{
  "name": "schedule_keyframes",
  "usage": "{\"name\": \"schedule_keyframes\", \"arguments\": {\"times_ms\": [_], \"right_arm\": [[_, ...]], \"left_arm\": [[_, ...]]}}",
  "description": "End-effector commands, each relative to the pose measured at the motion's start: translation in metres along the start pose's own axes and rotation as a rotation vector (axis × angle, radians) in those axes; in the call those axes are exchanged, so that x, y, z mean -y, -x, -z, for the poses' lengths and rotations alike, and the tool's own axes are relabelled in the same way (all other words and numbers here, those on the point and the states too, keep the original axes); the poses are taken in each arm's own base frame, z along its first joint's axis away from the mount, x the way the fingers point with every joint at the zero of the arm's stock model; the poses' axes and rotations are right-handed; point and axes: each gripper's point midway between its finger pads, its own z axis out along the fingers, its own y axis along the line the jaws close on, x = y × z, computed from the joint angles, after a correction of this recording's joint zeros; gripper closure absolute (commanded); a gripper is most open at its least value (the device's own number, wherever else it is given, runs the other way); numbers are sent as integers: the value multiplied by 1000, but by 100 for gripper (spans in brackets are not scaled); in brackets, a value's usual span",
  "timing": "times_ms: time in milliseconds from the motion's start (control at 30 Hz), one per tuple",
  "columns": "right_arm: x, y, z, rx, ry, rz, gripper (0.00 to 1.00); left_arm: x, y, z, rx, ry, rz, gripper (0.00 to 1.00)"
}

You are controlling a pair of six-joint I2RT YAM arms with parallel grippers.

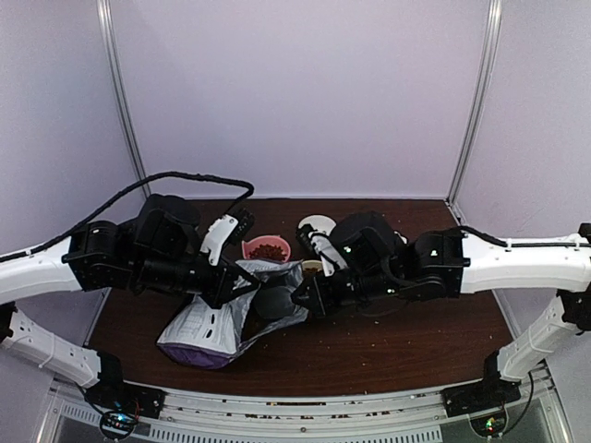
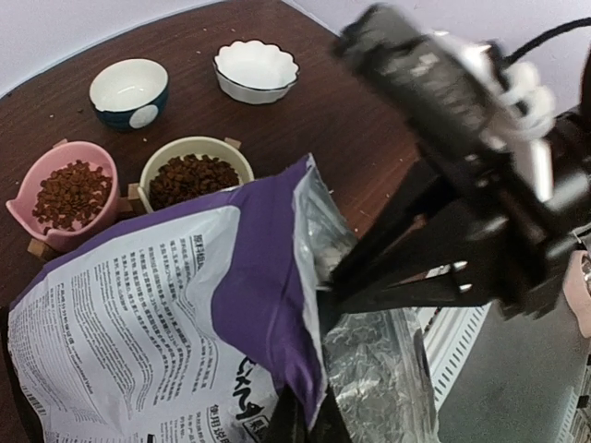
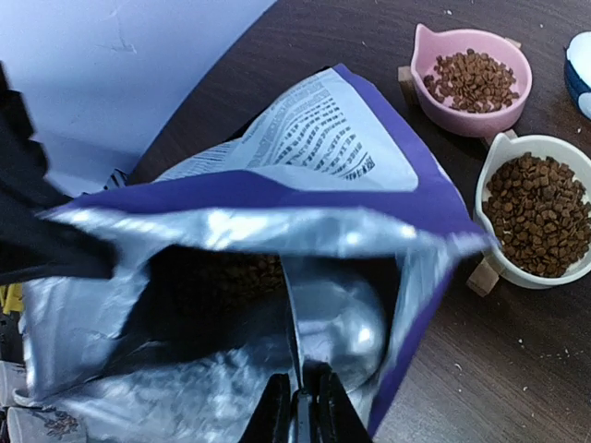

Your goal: Serve the pet food

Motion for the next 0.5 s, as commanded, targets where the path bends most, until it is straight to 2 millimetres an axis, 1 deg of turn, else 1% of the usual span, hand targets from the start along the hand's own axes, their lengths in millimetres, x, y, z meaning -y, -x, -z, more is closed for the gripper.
{"name": "schedule_keyframes", "arguments": {"times_ms": [0, 67, 167, 267, 300, 367, 400, 467], "right_arm": [[9, -3, -29, 44, -68, -27, 100], [7, -5, -41, 45, -68, -39, 100], [10, -6, -53, 51, -86, -57, 100], [21, -7, -53, 69, -131, -64, 100], [23, -8, -52, 75, -140, -63, 100], [28, -9, -47, 83, -150, -56, 100], [30, -10, -46, 86, -153, -53, 100], [32, -12, -43, 92, -151, -51, 100]], "left_arm": [[59, 67, 24, 226, -188, -33, 100], [69, 69, 20, 233, -224, -34, 100], [77, 68, 13, 218, -251, -31, 100], [74, 67, 13, 218, -233, -28, 100], [69, 68, 15, 225, -210, -22, 95], [56, 67, 21, 244, -149, -11, 75], [48, 67, 26, 255, -115, -6, 62], [27, 64, 34, 266, -29, 10, 46]]}}
